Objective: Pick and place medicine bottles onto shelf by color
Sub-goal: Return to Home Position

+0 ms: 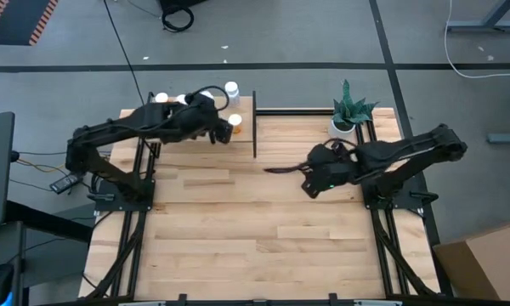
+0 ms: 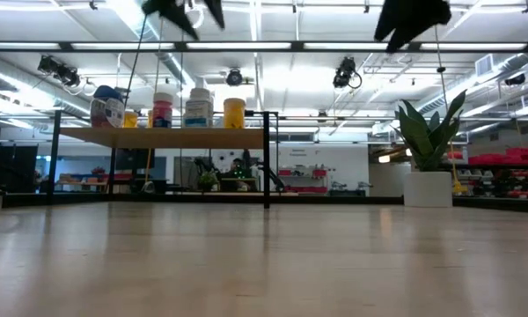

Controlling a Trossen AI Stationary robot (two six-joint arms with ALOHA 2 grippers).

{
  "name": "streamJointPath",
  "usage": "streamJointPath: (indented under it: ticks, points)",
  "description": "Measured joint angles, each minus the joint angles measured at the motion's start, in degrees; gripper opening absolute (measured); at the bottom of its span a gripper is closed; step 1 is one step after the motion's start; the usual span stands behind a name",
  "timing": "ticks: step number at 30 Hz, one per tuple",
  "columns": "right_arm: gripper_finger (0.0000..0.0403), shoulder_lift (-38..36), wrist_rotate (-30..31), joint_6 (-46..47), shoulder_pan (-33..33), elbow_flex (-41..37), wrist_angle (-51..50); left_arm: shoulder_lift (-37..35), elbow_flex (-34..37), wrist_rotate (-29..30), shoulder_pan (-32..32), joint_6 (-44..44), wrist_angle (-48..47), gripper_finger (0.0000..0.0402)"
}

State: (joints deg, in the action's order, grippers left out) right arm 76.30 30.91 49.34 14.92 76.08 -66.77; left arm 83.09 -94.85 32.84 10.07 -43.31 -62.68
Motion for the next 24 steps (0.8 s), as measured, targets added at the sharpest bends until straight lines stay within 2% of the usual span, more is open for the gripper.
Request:
streamJointPath:
  ticks: [3,5,7,10,13,14,16,19,21,24]
  points:
    - [0.0235,-3.3,1.0,-5.5,1.0,0.0,-1.0,-0.1,-4.4,-0.3,-4.4,3.5,-0.1,0.0280]
    - [0.0218,-5.2,1.0,-9.1,1.0,0.0,-4.4,-1.1,-6.0,-0.2,-7.9,5.2,-0.3,0.0245]
    - [0.0201,-7.1,1.0,-8.7,1.0,0.0,-6.9,-2.7,-6.0,-0.1,-11.2,5.4,-1.0,0.0201]
    - [0.0175,-8.9,2.4,-5.1,1.1,0.0,-8.7,-5.2,-3.4,0.9,-16.2,4.4,-1.9,0.0118]
    - [0.0137,-9.9,7.2,-7.2,2.3,-0.1,-3.4,-9.6,2.9,4.8,-20.9,4.6,2.1,0.0028]
    - [0.0119,-10.5,8.0,-10.6,2.8,-0.6,1.0,-11.4,6.2,5.7,-22.3,5.2,5.7,0.0016]
    - [0.0077,-12.1,5.0,-20.3,3.6,-2.6,11.4,-15.6,14.0,5.9,-24.8,8.3,14.8,0.0013]
    - [0.0017,-15.4,-8.6,-28.7,2.9,-8.5,25.9,-23.1,27.6,2.9,-27.1,14.1,33.7,0.0006]
    - [0.0009,-18.2,-16.4,-29.6,1.6,-14.1,34.8,-28.5,36.8,-2.1,-27.0,18.2,47.7,0.0005]
    - [0.0008,-22.7,-21.8,-28.0,-1.0,-24.9,47.7,-36.2,50.8,-10.7,-24.2,19.9,66.8,0.0004]
